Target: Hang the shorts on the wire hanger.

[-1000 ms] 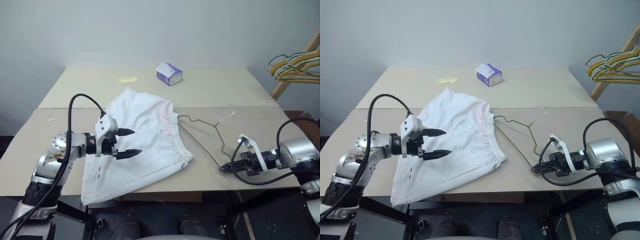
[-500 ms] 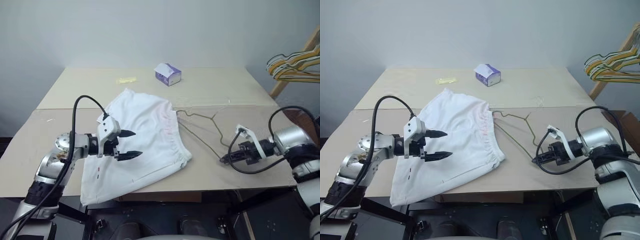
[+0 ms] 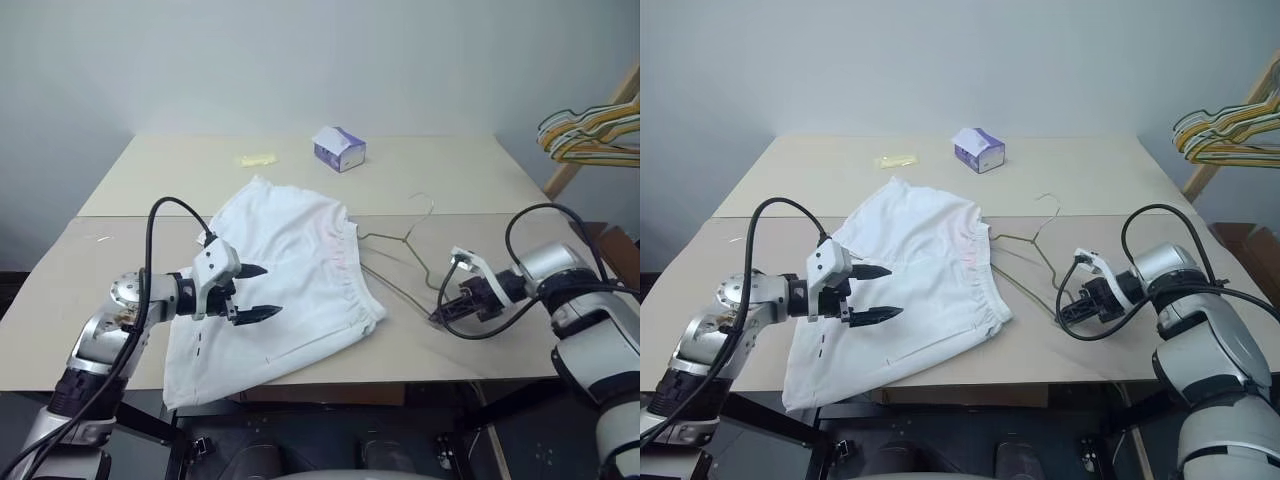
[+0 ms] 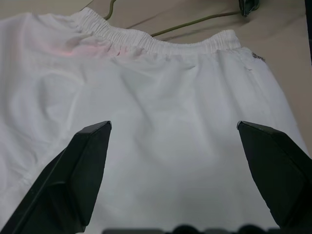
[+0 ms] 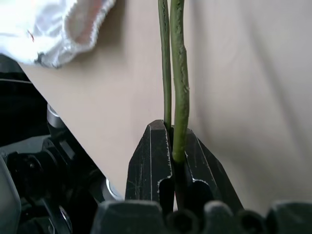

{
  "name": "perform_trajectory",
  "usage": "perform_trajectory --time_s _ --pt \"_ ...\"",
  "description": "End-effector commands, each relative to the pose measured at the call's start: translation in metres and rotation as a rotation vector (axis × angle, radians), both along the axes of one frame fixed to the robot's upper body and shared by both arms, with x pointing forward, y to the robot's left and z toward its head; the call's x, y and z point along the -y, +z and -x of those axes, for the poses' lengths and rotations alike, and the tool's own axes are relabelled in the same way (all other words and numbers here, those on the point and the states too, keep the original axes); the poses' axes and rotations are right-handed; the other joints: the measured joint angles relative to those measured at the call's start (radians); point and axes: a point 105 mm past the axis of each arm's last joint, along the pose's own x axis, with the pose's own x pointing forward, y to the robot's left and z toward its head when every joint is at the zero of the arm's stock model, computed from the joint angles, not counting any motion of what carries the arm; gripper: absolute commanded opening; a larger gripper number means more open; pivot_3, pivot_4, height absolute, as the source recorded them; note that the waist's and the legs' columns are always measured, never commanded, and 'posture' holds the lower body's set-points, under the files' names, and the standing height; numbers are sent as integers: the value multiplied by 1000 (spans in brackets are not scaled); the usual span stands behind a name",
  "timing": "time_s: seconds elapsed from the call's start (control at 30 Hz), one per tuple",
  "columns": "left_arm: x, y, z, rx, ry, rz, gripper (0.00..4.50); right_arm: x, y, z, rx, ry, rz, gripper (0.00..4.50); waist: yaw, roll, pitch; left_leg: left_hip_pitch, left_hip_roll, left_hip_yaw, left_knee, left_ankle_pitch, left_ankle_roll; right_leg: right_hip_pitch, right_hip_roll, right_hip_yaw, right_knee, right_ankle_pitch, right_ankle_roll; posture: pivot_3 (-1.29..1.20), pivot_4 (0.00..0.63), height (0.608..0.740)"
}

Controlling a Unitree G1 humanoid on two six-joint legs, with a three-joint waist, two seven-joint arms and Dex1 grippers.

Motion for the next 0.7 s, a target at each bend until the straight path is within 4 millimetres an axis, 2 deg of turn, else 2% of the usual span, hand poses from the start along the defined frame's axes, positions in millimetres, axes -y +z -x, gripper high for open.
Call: perform_trajectory --time_s 0.03,0.27,0.43,0.6,0.7 --pt "7 11 -1 55 -23 7 4468 -10 15 -8 28 29 -70 0 1 0 0 0 0 0 0 0 0 0 0 0 0 0 0 59 0 740" --pt "12 10 -2 52 -37 13 4468 -19 11 -25 92 -82 -76 0 0 0 0 0 0 0 0 0 -1 -1 0 0 2 0 0 54 0 740" --pt "12 9 -1 50 -38 10 4468 -24 18 -41 174 -195 -139 0 0 0 0 0 0 0 0 1 -1 -1 0 0 4 0 0 51 0 740" --pt "12 7 0 44 -39 13 4468 -34 26 -50 305 -167 -227 0 -1 1 0 0 0 0 0 1 -1 -2 0 0 4 0 -1 38 0 740" --pt "13 9 0 45 -49 26 4468 -43 30 -54 482 -52 -221 0 -3 1 0 0 0 0 0 1 -1 -2 0 0 4 0 0 32 0 740"
